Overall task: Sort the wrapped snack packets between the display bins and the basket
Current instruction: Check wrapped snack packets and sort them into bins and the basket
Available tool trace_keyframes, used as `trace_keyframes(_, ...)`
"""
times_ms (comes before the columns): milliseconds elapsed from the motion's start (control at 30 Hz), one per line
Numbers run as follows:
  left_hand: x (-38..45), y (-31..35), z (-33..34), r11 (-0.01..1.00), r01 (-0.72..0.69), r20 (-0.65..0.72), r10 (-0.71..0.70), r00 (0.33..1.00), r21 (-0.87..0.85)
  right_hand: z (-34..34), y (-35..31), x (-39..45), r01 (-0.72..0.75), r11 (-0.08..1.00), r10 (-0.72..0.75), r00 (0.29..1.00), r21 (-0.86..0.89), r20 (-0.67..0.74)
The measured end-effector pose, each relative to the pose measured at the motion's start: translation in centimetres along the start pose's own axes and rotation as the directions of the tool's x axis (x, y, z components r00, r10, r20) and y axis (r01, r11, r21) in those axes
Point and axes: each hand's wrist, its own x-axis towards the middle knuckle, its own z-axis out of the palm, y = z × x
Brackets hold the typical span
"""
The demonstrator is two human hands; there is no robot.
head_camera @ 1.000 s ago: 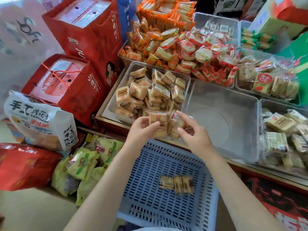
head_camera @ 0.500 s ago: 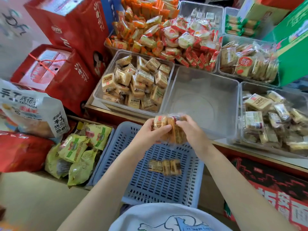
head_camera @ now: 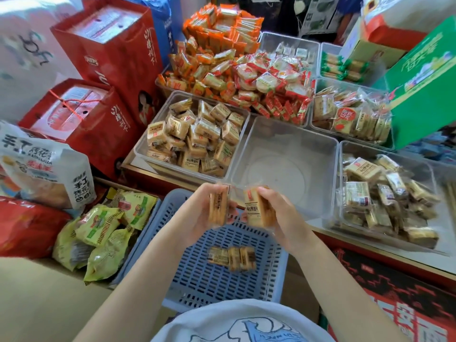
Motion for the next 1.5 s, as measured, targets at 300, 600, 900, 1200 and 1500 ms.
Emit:
trace_keyframes(300, -0.4, -0.7, 0.8, 0.999, -0.003, 0.028, 0.002, 1.0, 0.034, 0.2, -0.4, -1.9, 0.053, 0.998, -0.051, 0.997, -0.029, 0.064)
trace_keyframes(600, -0.8, -0.3, 0.8, 0.945, -0.055, 0.138, 0.011, 0.99, 0.322, 0.2, 0.9, -2.5, 0.087, 0.974, -0.11, 0.988, -0.209, -0.103)
trace_keyframes(900, -1.1, -0.5, 1.1, 0.86, -0.265, 0.117, 0.237, 0.964, 0.437, 0.0, 0.5, -3.3, 0.162, 0.924, -0.216, 0.969, -0.346, -0.122)
trace_keyframes(1200, -2.6, -0.1, 2.1, 0.893, -0.338, -0.102, 0.381, 0.919, 0.296, 0.8, -0.3, -3.8, 0.228, 0.843, -0.374, 0.899, -0.488, -0.227)
trace_keyframes(1500, -3.1, -0.1, 2.5, 0.918, -0.293, -0.082, 0.324, 0.942, 0.267, 1.2, -0.6, -4.1, 0.209, 0.884, -0.343, 0.898, -0.418, -0.275)
